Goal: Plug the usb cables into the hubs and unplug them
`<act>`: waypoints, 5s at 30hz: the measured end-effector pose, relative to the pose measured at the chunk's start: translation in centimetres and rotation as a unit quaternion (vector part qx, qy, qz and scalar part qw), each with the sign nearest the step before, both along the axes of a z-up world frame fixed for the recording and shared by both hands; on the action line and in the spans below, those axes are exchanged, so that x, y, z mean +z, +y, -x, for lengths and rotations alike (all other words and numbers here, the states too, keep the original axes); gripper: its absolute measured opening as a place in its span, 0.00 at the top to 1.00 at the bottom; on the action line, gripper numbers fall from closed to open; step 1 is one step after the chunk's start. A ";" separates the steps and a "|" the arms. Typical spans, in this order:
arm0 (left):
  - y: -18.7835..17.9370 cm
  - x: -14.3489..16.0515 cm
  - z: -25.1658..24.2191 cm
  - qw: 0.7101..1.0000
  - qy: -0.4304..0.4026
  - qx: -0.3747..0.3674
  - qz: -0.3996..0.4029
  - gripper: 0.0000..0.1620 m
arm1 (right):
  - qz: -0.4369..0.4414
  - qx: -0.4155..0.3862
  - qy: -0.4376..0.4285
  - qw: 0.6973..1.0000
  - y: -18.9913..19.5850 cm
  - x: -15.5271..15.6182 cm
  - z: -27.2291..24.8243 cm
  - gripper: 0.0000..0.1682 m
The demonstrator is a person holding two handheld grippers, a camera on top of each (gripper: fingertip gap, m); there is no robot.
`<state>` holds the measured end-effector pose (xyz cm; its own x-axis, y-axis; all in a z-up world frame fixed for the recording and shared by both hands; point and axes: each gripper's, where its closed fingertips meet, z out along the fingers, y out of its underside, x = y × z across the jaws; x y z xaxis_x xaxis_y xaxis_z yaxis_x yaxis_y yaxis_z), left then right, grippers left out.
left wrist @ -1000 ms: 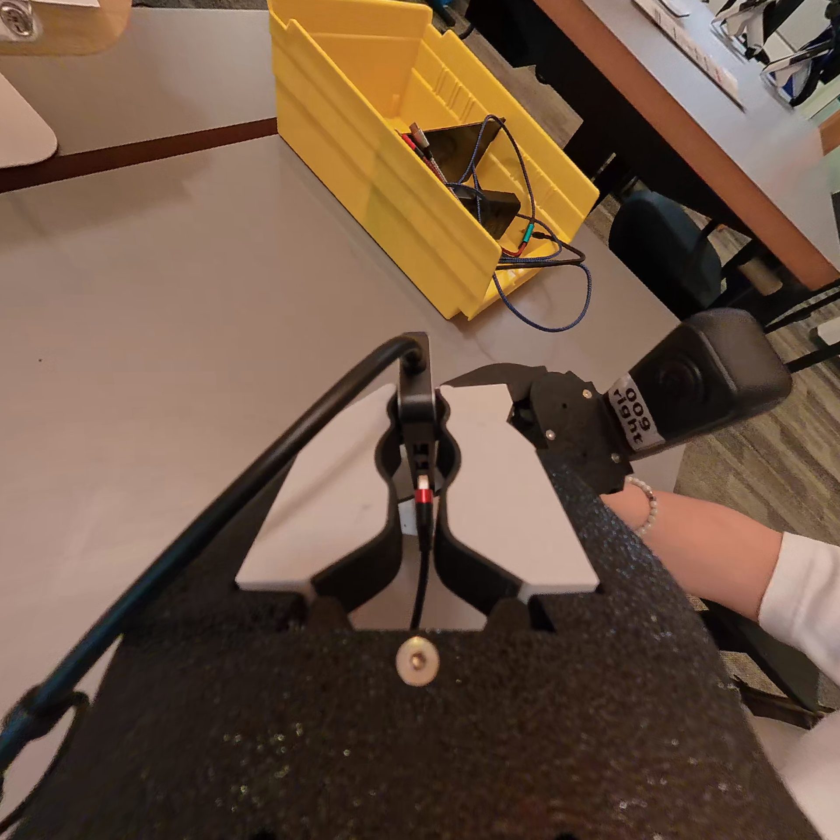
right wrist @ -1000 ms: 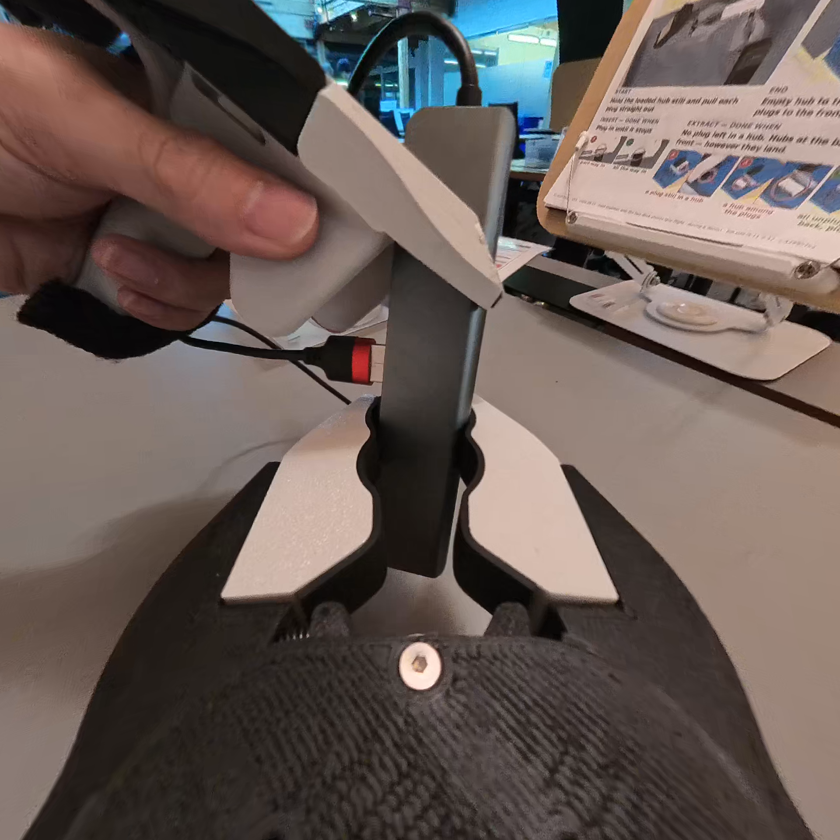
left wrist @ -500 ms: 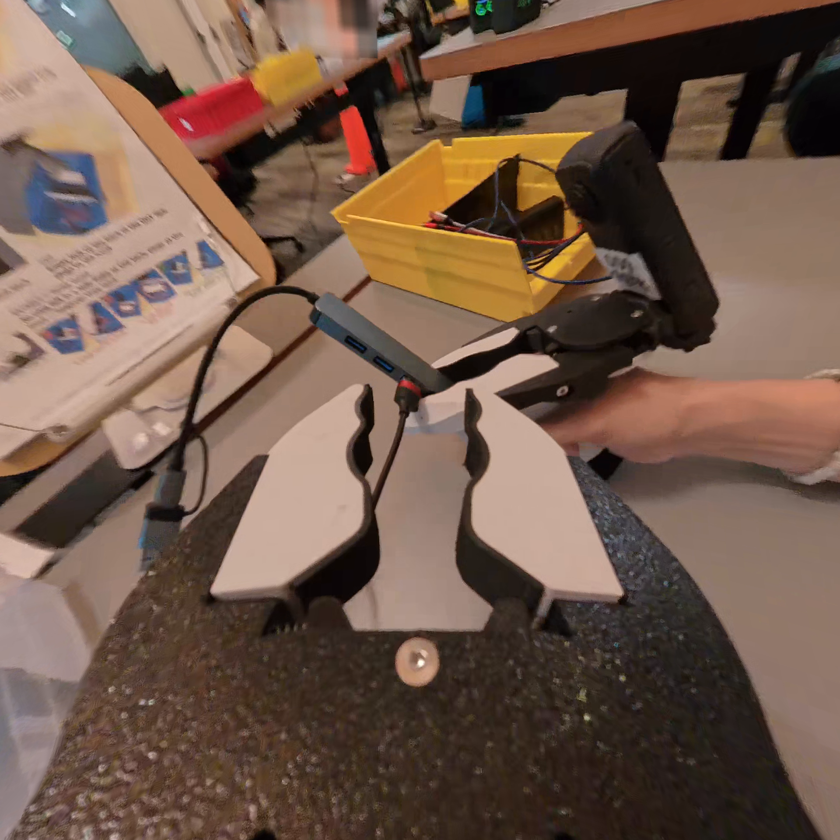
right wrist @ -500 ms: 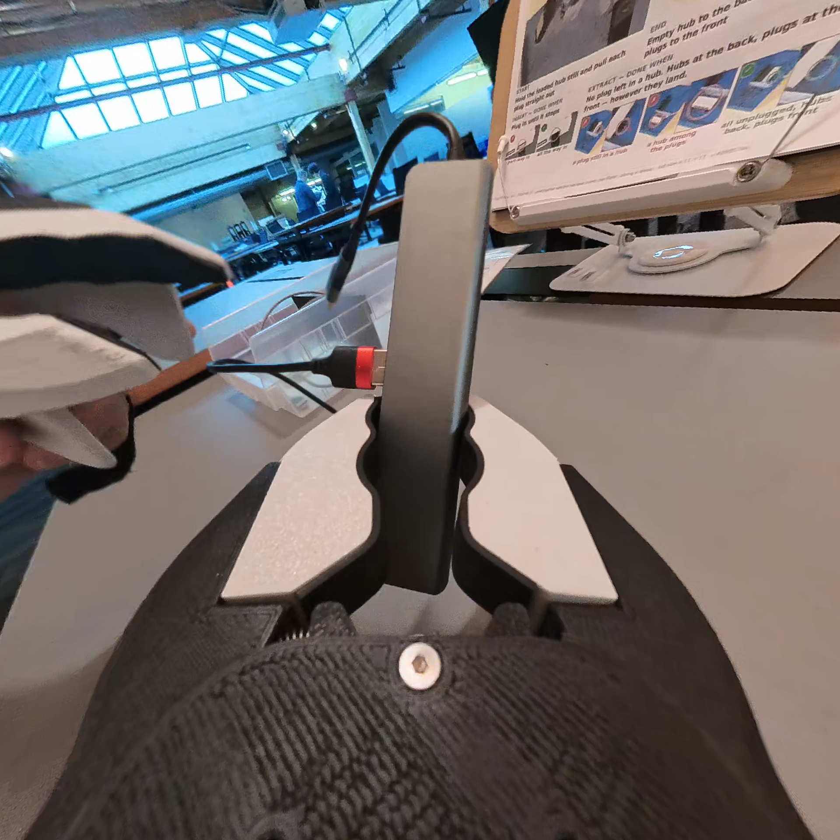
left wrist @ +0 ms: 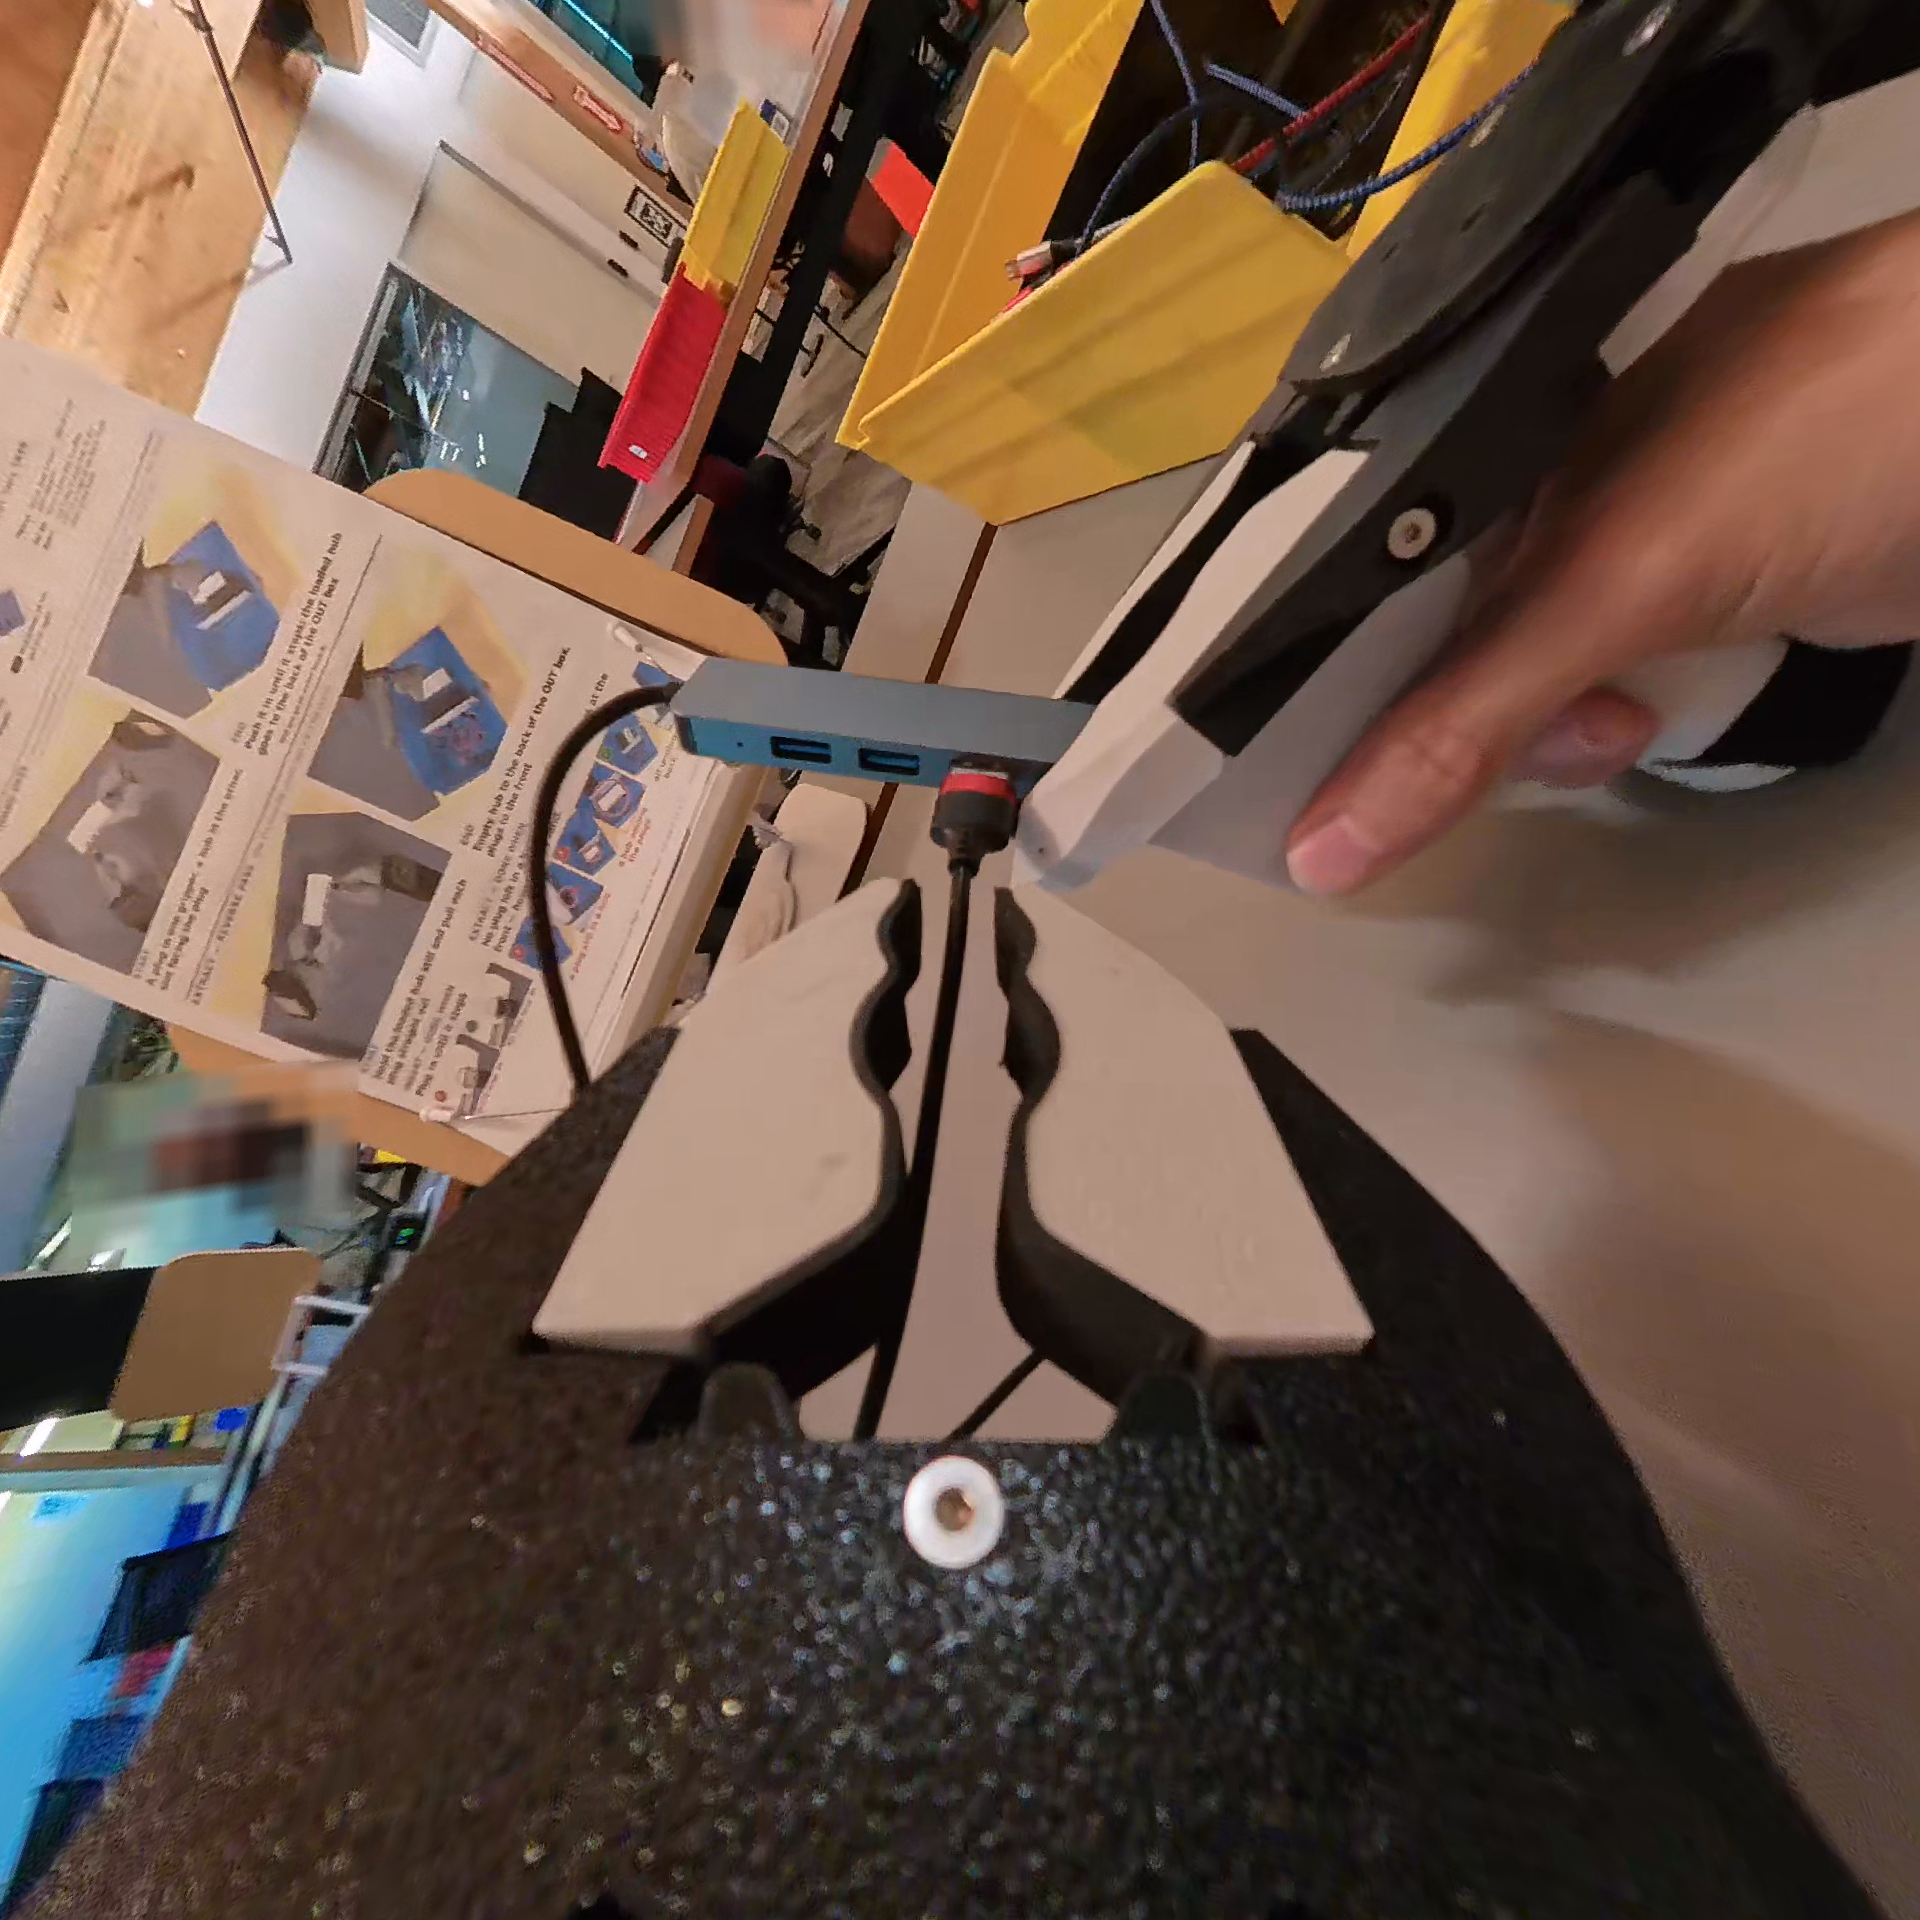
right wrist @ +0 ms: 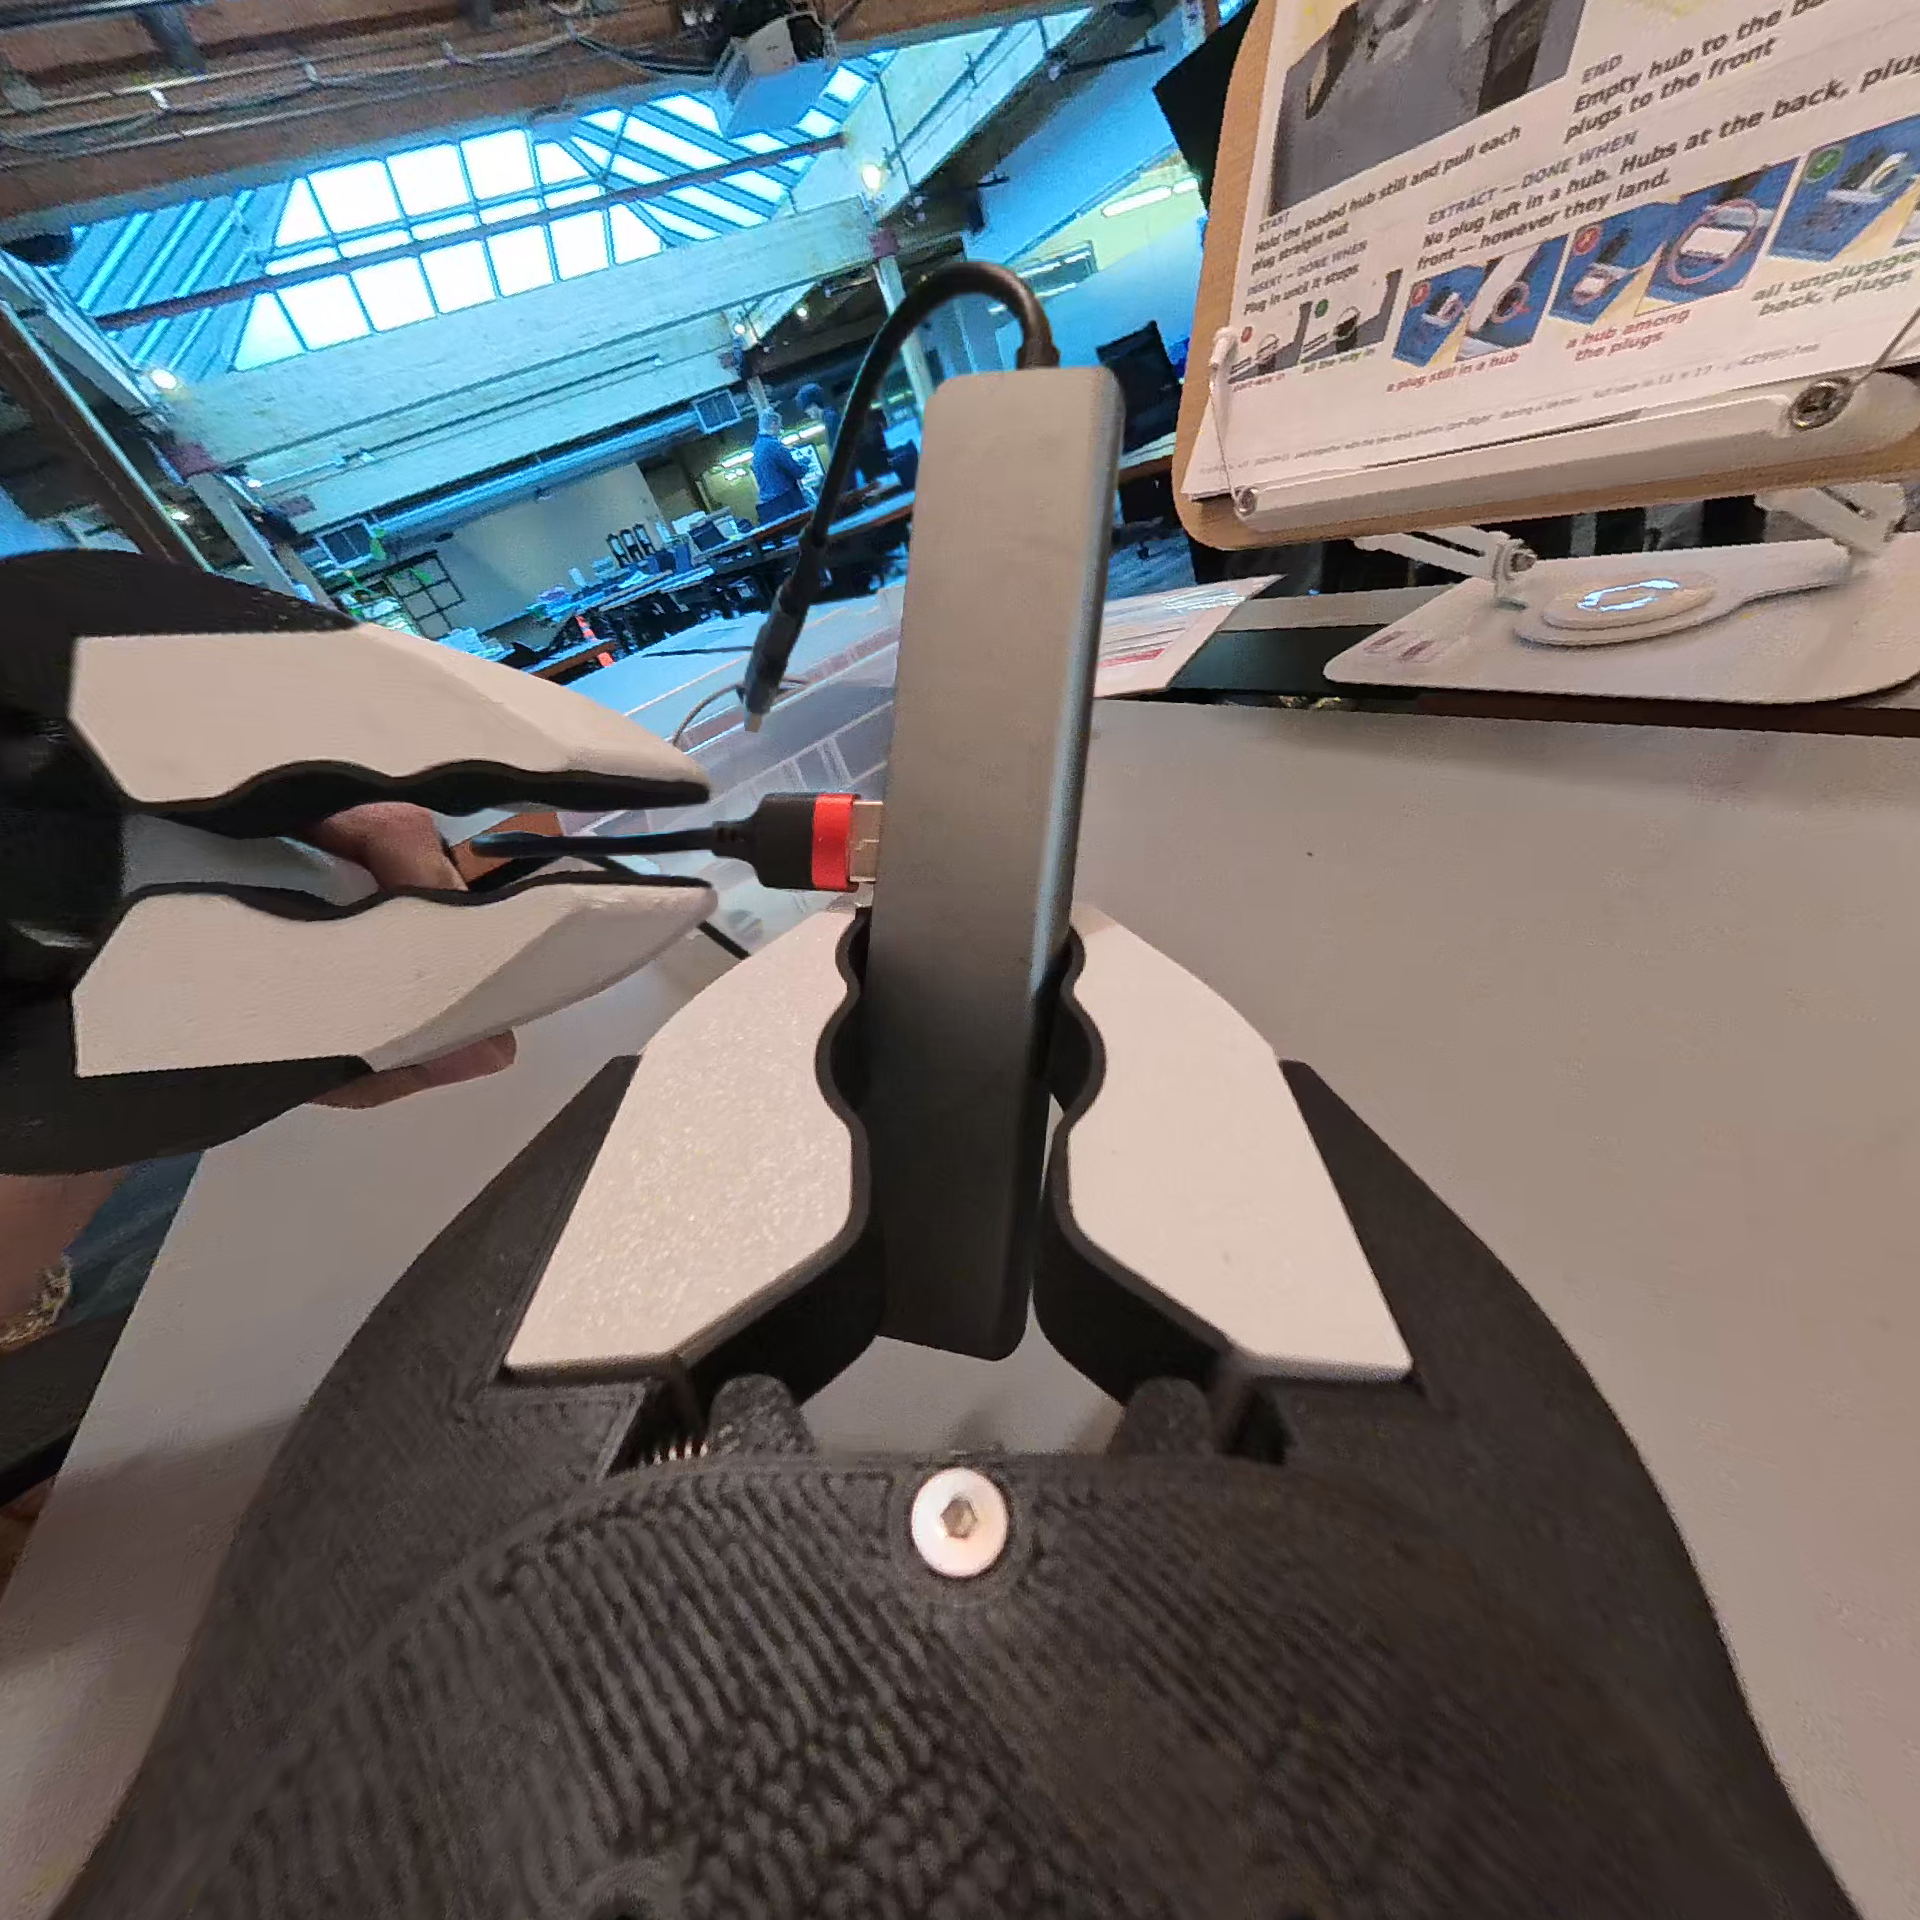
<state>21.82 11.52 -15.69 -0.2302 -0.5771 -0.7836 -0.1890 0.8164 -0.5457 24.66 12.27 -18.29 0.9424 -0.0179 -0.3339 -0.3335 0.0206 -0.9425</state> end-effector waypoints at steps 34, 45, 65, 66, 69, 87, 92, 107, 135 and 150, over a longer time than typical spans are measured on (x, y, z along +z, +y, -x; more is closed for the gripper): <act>-2.8 2.0 -0.2 0.977 -0.057 -0.072 -0.193 0.97 | -0.069 -0.029 -0.107 0.991 -1.1 2.1 0.4 0.82; -3.3 2.0 -0.1 0.959 -0.037 -0.088 -0.268 0.97 | -0.046 -0.001 -0.097 0.994 -1.1 1.8 0.8 0.82; -2.0 -0.2 -0.6 0.939 0.036 -0.068 -0.336 0.98 | 0.087 -0.026 -0.136 0.987 -0.3 -1.4 0.2 0.81; -2.0 -0.2 -0.6 0.938 0.038 -0.070 -0.337 0.98 | 0.091 -0.025 -0.134 0.987 -0.3 -1.5 0.2 0.81; -2.1 -0.3 -0.7 0.939 0.039 -0.076 -0.333 0.98 | 0.100 -0.027 -0.130 0.986 -0.3 -1.7 0.1 0.81; -1.3 -1.6 0.8 0.988 0.049 -0.072 -0.126 0.90 | 0.123 -0.053 -0.151 0.979 0.2 -2.1 0.0 0.82; -0.3 -3.0 1.8 0.985 0.108 -0.024 0.132 0.74 | 0.156 -0.137 -0.226 0.952 -0.9 -1.9 -2.6 0.82; 0.4 4.8 3.9 0.860 0.092 -0.011 0.501 0.57 | 0.190 -0.225 -0.490 0.821 -1.0 0.7 -1.6 0.82; 2.0 1.3 1.4 0.571 0.245 -0.048 0.782 0.91 | -0.007 0.028 -0.285 0.958 0.1 1.1 4.0 0.81; 6.7 1.8 -0.1 0.678 0.129 0.010 0.724 0.84 | 0.014 -0.020 -0.214 0.976 -0.1 1.2 1.7 0.81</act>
